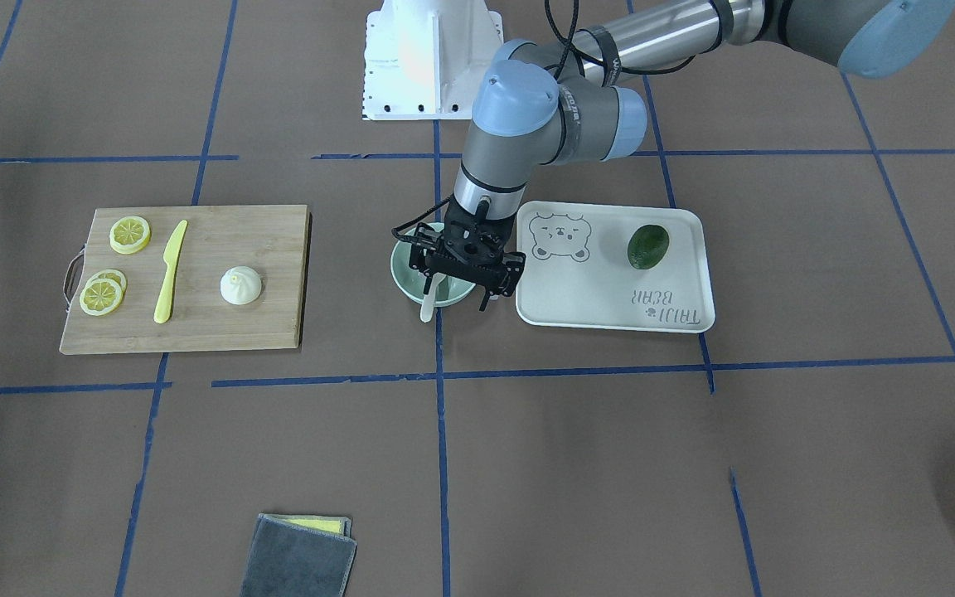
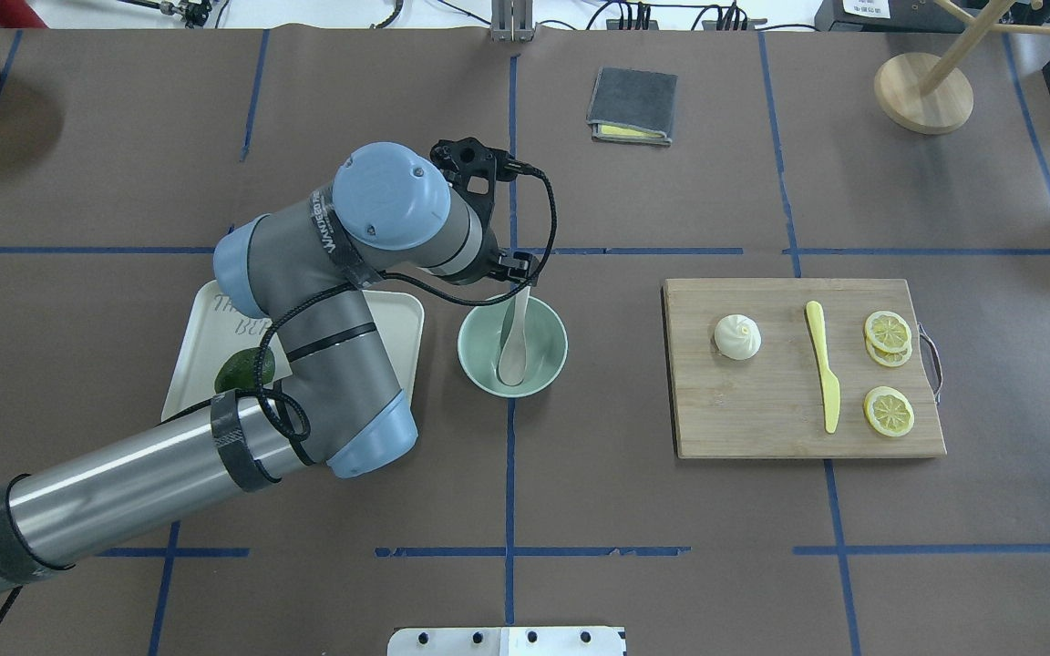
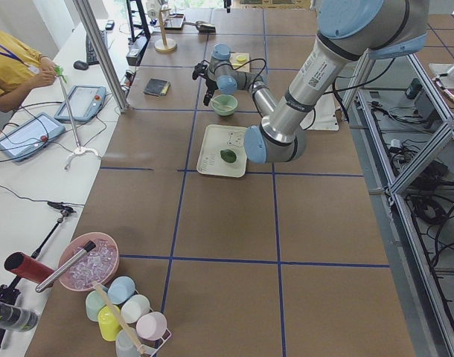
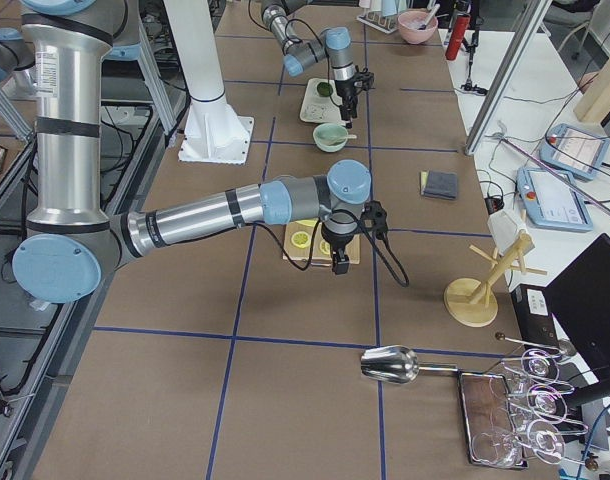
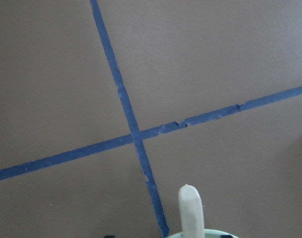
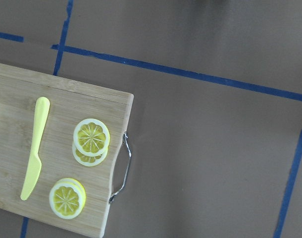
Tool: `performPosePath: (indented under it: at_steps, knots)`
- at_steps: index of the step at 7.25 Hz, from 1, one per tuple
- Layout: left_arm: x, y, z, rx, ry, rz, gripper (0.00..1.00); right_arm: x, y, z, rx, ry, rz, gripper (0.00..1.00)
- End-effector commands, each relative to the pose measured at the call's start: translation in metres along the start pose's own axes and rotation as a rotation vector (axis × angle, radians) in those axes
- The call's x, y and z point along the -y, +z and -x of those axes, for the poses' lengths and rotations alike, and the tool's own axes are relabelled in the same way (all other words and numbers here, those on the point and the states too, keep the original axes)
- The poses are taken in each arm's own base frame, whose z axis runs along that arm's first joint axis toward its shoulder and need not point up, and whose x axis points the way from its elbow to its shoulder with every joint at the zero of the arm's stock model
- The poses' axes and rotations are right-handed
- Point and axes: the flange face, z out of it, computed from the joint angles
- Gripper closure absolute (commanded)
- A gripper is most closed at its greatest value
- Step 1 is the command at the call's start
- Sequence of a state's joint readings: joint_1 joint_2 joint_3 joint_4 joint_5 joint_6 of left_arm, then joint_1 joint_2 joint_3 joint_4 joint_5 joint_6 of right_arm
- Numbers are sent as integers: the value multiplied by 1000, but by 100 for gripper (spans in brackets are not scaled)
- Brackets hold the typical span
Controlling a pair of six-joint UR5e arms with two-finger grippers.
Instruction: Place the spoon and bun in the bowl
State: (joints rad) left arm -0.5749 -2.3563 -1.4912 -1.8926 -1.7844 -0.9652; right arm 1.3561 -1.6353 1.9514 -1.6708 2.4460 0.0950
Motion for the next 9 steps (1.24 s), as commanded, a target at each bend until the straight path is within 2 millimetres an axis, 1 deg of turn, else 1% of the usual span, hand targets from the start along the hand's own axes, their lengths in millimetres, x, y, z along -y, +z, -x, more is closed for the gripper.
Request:
performPosePath:
  at_steps: [1,2,3,4,5,6,7,9]
  knots:
    - [-6,-21,60,8,111,10,17,8,41,90,18,117,-19,0]
    - [-7,-26,96,34,125,11,17,18,70,148,16,195,-84,0]
    - [7,-53,133,47,186,-9,17,20,100,211,40,236,-90,0]
    - [4,-68,174,42,211,17,17,23,122,254,14,259,-128,0]
    - [-6,-71,197,55,222,28,16,23,153,298,-43,224,-207,1]
    - [-7,-70,197,56,224,28,15,31,171,318,-66,216,-227,9]
    - [-7,-71,196,57,225,26,13,34,176,321,-68,218,-226,6]
    - [-7,-70,198,60,222,27,12,60,207,329,-97,229,-209,6]
